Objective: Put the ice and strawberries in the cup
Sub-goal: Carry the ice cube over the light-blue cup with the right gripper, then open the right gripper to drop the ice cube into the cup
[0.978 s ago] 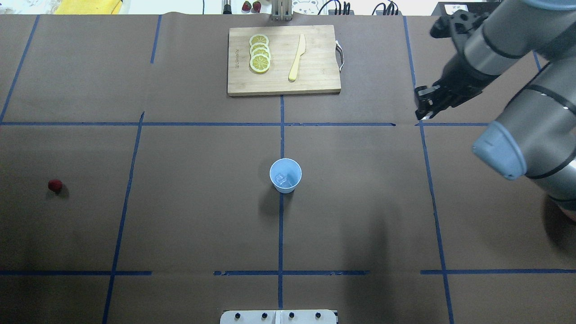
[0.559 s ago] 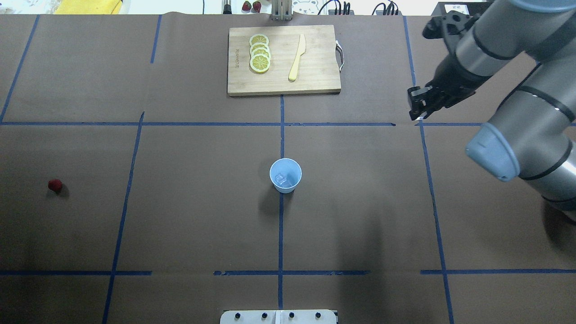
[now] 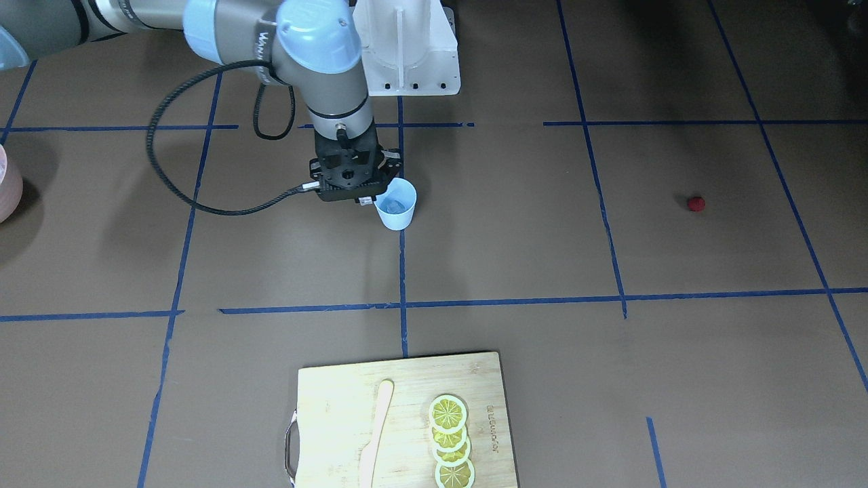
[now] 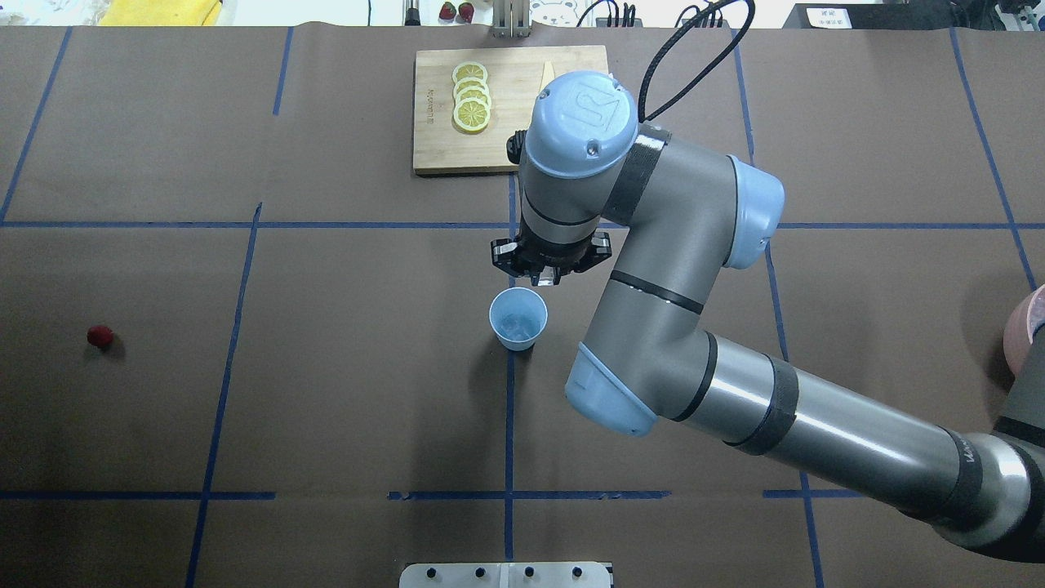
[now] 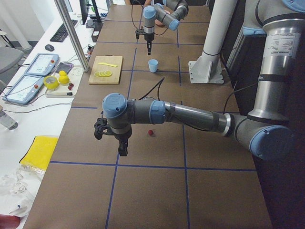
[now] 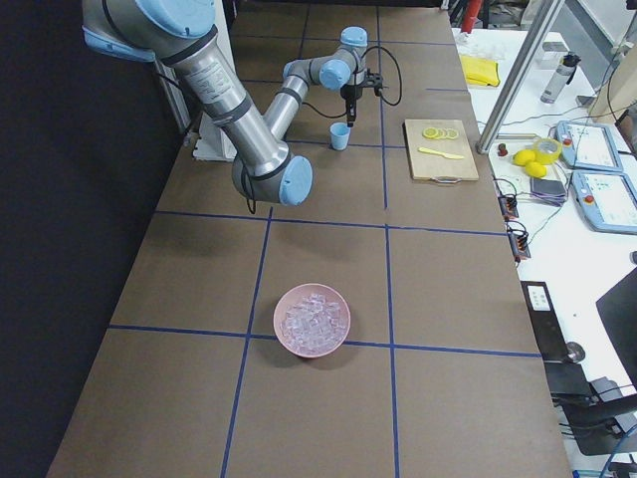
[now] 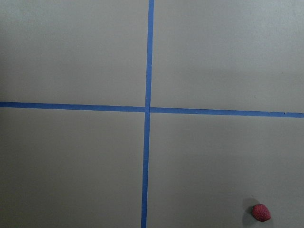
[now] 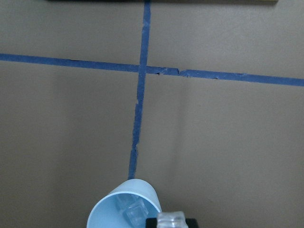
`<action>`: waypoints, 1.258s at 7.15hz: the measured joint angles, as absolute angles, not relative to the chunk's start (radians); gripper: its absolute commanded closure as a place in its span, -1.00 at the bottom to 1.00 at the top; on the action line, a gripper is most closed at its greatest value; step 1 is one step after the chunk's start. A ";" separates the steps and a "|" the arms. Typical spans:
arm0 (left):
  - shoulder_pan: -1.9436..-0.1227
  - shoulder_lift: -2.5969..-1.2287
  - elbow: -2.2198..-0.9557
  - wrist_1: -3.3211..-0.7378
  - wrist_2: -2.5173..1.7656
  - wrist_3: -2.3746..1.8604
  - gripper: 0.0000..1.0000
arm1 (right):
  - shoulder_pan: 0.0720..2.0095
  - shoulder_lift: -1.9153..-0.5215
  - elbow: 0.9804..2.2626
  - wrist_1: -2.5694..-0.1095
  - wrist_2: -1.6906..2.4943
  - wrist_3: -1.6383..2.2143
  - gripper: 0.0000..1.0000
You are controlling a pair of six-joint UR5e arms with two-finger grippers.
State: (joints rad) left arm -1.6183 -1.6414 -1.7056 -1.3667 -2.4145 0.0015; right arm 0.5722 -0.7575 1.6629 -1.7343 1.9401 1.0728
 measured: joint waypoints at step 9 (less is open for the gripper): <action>-1.618 -1.640 -1.703 -1.367 -2.414 0.004 -1.00 | 0.482 -0.729 1.599 -1.670 1.845 1.134 -0.97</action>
